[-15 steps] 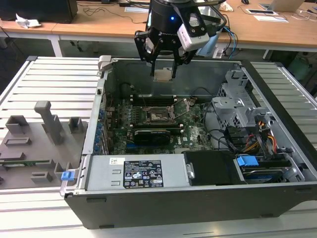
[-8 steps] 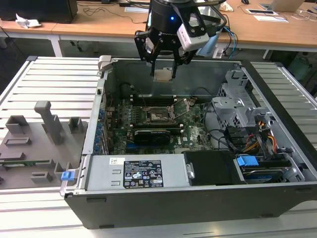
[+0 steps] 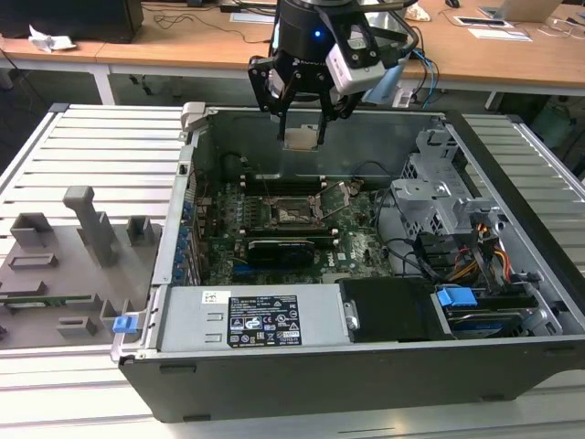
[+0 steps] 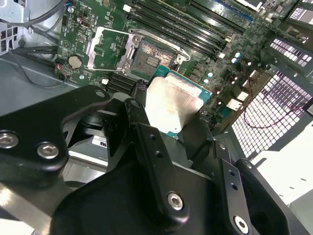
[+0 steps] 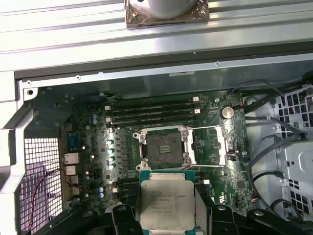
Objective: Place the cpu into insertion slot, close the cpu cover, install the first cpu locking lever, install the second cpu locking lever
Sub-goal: 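Place the cpu into insertion slot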
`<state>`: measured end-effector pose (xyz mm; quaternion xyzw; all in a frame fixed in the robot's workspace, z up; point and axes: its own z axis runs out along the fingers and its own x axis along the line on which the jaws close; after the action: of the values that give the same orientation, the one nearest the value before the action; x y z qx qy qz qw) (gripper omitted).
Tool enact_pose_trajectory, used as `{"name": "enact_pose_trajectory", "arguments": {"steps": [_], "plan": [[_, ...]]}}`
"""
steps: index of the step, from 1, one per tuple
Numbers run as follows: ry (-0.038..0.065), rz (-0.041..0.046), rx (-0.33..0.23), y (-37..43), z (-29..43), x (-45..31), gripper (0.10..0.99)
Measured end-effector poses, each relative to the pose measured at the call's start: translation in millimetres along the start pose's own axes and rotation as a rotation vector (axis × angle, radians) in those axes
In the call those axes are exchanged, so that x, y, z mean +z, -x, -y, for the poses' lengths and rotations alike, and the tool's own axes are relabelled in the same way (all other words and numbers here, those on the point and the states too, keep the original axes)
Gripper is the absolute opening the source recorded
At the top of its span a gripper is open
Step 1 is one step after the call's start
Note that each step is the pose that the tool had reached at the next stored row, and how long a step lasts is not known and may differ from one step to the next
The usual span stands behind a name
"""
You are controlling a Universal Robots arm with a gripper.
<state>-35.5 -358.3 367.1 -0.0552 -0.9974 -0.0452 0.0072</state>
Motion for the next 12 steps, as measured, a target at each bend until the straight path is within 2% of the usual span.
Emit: {"name": "enact_pose_trajectory", "arguments": {"steps": [12], "plan": [[0.001,0.0067,0.075,-0.1,0.0,0.0,0.537]]}}
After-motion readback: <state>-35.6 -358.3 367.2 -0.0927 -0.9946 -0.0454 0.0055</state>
